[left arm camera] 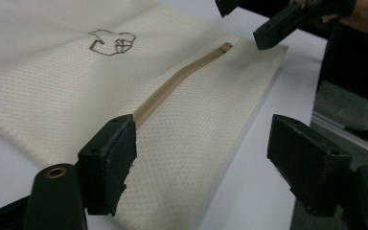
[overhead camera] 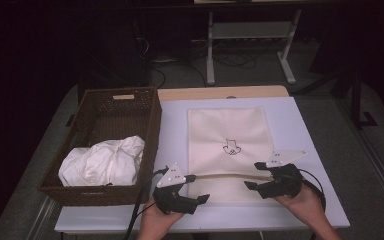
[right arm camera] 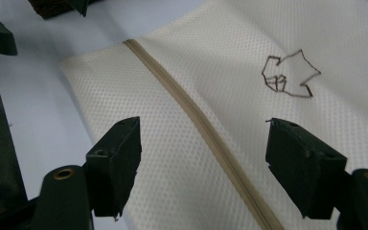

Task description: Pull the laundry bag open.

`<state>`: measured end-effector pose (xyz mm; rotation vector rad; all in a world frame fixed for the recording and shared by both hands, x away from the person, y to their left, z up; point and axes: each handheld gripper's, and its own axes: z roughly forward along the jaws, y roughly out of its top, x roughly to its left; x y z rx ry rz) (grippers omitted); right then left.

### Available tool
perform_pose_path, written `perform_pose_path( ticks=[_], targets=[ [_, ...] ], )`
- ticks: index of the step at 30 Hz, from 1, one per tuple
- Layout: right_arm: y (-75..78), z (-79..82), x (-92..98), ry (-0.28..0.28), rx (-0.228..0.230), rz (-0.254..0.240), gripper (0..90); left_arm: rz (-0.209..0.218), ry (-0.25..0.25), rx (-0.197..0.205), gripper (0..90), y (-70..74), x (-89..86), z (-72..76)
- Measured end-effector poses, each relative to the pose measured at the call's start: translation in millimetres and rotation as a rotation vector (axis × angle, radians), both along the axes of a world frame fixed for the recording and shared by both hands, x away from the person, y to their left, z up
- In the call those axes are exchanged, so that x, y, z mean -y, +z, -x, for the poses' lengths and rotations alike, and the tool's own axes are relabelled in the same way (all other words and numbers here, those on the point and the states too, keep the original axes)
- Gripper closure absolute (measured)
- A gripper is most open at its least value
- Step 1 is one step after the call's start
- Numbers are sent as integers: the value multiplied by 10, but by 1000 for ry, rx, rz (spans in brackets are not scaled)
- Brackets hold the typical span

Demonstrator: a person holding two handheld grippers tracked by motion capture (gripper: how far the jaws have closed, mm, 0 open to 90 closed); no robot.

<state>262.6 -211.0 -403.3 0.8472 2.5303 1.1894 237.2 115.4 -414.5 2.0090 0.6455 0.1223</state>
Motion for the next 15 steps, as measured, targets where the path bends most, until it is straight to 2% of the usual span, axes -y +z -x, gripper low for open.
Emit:
perform_pose_path(
  ticks=[4, 7, 9, 12, 15],
  targets=[
    [-22, 45, 86, -10, -12, -4, 252, -26, -33, 15, 227, -3, 109, -18],
    [-48, 114, 215, -32, -21, 0, 243, -31, -38, 44, 194, 4, 247, -45],
    [-65, 147, 284, -42, -27, 2, 238, -27, -31, 80, 184, 14, 314, -53],
    [-100, 210, 390, -70, -45, 5, 231, -16, -40, 66, 195, 36, 421, -93],
    [-136, 276, 501, -93, -54, 10, 234, -29, -56, 50, 192, 60, 547, -135]
  ],
)
